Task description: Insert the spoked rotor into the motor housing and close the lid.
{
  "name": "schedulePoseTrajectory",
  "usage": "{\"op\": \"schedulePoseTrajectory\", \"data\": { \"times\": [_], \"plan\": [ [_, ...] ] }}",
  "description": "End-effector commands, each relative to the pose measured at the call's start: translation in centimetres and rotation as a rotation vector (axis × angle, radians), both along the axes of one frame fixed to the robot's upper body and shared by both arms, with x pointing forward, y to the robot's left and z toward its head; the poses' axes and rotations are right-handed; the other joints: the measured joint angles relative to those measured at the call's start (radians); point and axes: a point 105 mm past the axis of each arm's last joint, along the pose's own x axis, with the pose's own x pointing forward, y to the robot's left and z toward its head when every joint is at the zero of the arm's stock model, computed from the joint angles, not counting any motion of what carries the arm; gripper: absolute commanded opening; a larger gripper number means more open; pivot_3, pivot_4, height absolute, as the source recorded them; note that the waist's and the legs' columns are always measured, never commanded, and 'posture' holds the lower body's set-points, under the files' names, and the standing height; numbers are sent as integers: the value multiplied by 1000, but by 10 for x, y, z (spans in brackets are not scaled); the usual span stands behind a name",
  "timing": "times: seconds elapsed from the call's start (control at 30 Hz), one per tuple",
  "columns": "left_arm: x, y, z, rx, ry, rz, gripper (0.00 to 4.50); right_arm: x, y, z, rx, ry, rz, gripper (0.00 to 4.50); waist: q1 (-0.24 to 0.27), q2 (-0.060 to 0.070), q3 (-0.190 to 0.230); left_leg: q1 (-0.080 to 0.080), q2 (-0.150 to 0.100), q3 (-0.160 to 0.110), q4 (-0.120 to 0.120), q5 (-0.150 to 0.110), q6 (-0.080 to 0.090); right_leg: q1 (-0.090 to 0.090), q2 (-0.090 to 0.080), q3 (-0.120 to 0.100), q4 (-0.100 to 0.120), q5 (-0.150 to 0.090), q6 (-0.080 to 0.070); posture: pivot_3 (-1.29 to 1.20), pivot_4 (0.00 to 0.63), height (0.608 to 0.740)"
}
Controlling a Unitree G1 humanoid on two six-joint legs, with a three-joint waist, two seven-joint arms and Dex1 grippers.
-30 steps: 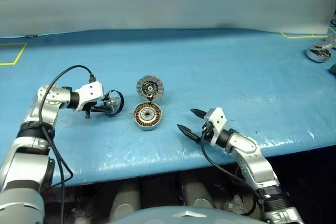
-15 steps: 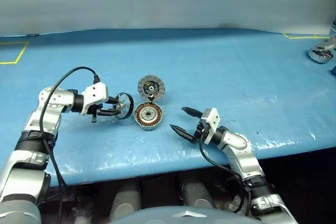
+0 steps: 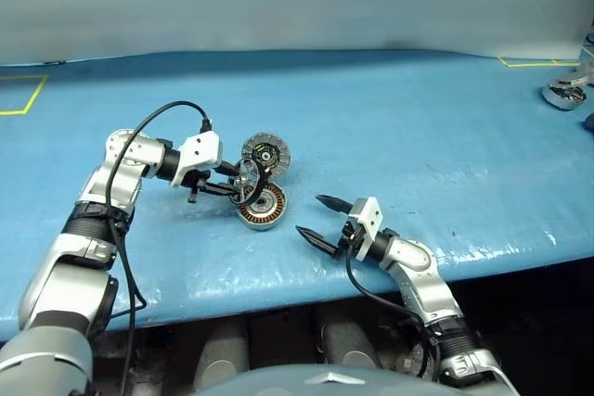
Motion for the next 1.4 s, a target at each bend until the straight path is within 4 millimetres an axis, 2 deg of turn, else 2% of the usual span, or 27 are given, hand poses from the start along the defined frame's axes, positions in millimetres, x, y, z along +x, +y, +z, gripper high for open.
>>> {"op": "schedulePoseTrajectory", "data": {
  "times": [0.03,0.47,0.7,1.17,1.4],
  "plan": [
    [5,-6,7,25,-20,-45,1512,3,-1,17,23,-69,-18,4500,1,0,0,0,0,0,0,0,0,0,0,0,0,0,0,0,150,740],
    [9,-20,4,57,-15,-116,1512,3,-6,16,22,-71,-54,4500,3,0,0,-1,0,0,0,0,0,0,0,0,-1,0,0,0,150,740],
    [5,-19,1,86,5,-153,1512,3,-9,15,12,-71,-69,4500,3,0,0,-1,0,0,-1,0,0,0,0,0,-2,0,0,0,150,740],
    [6,-21,19,118,-39,-225,1512,4,-8,11,-2,-66,-66,4500,2,0,0,-1,0,0,-1,0,0,0,0,0,-2,0,0,0,150,740],
    [4,-20,12,192,-53,-270,1512,4,-8,11,-1,-69,-73,4500,1,0,0,-1,0,0,-2,0,0,0,0,0,-2,0,0,0,150,740]
  ]
}}
